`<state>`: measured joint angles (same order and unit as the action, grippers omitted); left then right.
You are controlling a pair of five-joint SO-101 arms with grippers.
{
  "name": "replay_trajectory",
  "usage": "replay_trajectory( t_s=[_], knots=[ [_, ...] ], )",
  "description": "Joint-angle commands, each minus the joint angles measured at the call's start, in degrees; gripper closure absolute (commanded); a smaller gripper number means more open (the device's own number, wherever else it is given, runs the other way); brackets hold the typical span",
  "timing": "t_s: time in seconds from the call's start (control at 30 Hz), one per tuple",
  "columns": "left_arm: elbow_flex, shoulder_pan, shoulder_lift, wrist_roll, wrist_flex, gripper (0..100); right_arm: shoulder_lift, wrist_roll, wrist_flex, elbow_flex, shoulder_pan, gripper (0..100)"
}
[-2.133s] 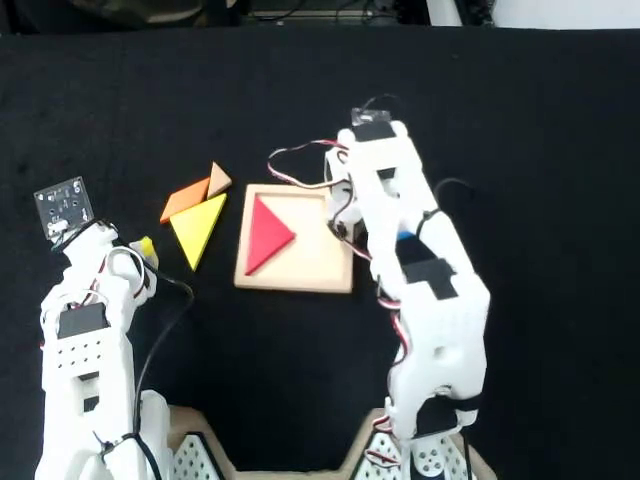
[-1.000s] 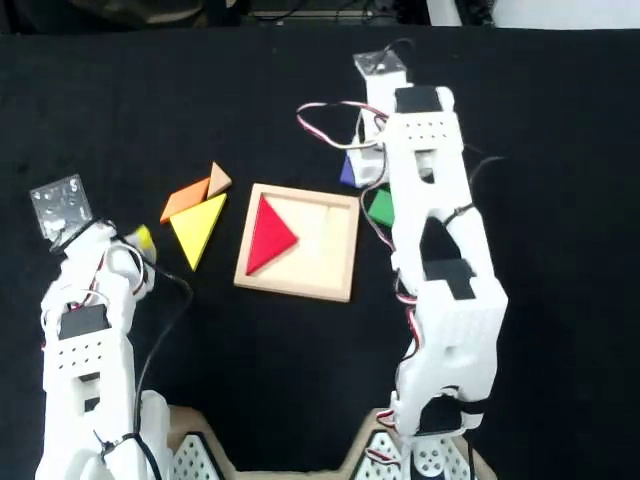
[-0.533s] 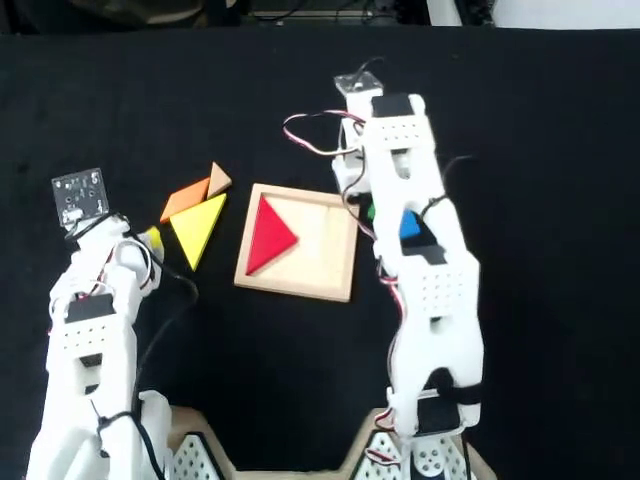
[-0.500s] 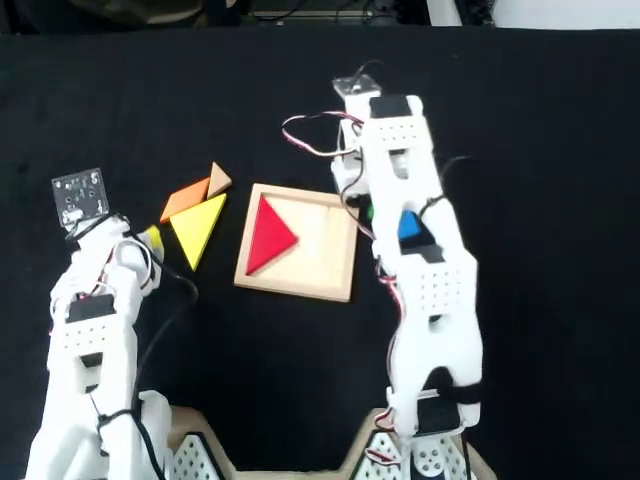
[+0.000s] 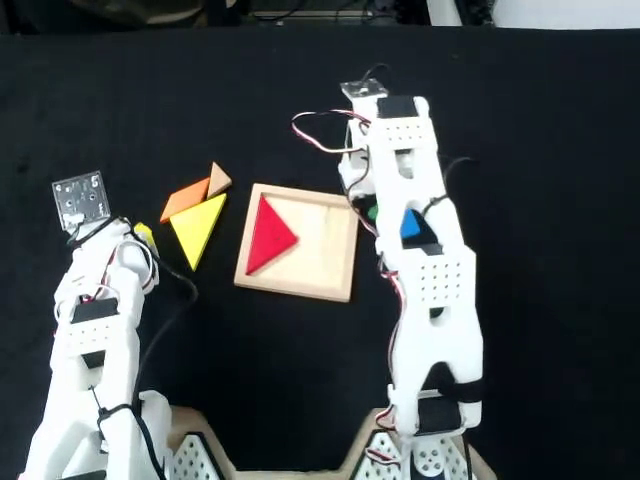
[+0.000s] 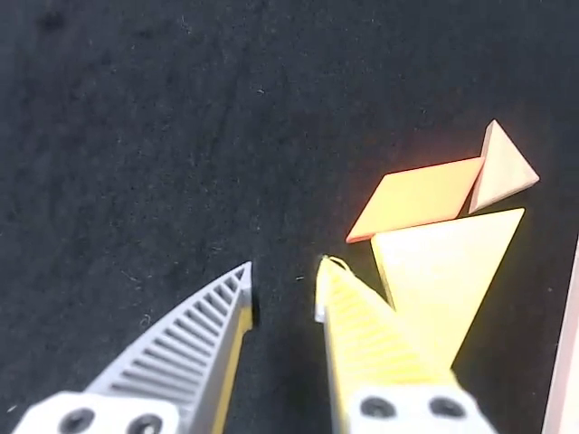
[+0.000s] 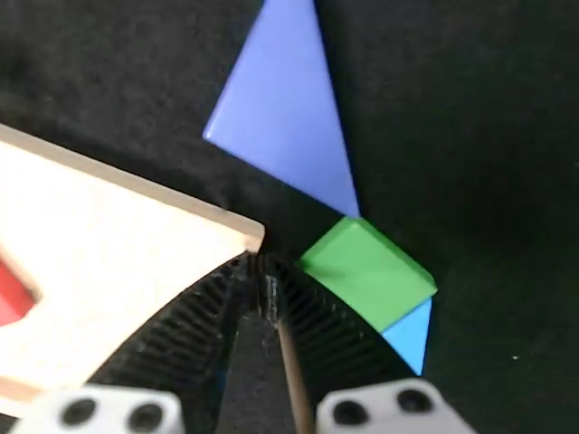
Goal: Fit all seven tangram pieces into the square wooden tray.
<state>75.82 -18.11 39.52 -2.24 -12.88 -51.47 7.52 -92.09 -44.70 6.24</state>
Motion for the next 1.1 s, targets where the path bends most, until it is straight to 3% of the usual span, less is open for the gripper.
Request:
replay_trajectory(
  t_s=[0.0,0.4,0.6,0.77,0.87,1.07],
  knots=[
    [-0.48,-0.04,0.09,-0.53,1.32,86,1.27,0.79,-2.55,-3.74,-1.67,98.8],
    [-0.66,0.04,0.09,-0.62,1.32,85,-3.82,0.97,-0.62,-7.16,2.55,98.7],
    [-0.57,0.13,0.09,-0.62,1.32,85,-4.09,6.51,-7.74,-16.31,7.56,98.8],
    [-0.48,0.13,0.09,-0.62,1.32,85,-0.22,5.63,-9.14,-19.91,-0.44,98.8],
    [-0.48,0.13,0.09,-0.62,1.32,85,5.85,5.10,-9.14,-14.37,-6.33,98.8],
    [-0.40,0.13,0.09,-0.62,1.32,85,25.01,16.79,-7.12,9.27,-9.41,98.8]
  ],
)
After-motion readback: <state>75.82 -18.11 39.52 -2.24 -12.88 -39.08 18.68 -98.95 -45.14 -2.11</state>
